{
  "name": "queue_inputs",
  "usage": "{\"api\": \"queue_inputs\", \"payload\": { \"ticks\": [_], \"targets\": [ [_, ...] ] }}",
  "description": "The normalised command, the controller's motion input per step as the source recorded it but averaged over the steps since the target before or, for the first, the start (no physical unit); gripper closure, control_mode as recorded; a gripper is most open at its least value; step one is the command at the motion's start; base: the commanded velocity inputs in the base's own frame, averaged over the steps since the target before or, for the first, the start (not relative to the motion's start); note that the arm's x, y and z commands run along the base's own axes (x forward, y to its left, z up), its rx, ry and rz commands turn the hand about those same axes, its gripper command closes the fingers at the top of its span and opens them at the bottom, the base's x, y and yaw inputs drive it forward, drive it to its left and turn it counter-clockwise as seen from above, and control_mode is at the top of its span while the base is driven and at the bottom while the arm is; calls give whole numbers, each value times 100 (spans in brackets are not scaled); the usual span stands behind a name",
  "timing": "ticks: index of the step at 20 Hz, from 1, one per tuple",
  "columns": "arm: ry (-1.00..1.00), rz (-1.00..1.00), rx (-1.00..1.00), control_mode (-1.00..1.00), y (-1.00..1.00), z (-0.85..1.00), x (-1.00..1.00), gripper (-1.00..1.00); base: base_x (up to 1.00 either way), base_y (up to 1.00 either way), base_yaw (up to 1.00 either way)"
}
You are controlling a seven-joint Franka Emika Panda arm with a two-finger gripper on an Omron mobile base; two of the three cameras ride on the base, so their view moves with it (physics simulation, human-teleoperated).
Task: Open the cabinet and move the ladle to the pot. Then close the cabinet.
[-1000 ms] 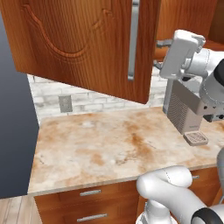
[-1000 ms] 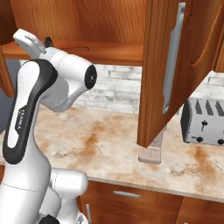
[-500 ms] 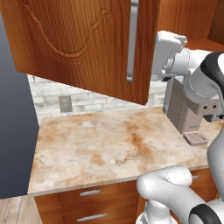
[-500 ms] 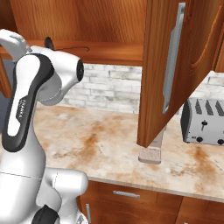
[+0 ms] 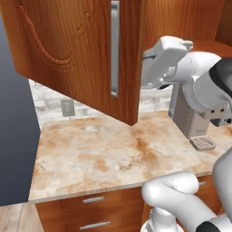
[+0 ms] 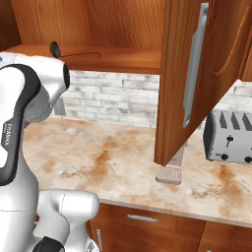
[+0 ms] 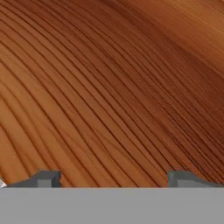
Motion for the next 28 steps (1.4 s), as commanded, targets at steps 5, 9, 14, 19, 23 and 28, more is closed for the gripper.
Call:
{"api": "queue_inputs", "payload": {
  "ticks": [5,9,14,19,23,28],
  "targets": [
    [-14,14,0,-100,34,8,-58,-100,0,0,0],
    [-27,1,-15,-100,-43,6,6,-100,0,0,0],
    [-39,-10,-32,-100,-94,0,29,-100,0,0,0],
    [-42,-14,-33,-100,-57,0,23,-100,0,0,0],
    [-32,-23,-22,-100,1,0,15,-100,0,0,0],
    [-22,-35,-8,-100,6,-11,10,-100,0,0,0]
  ]
}}
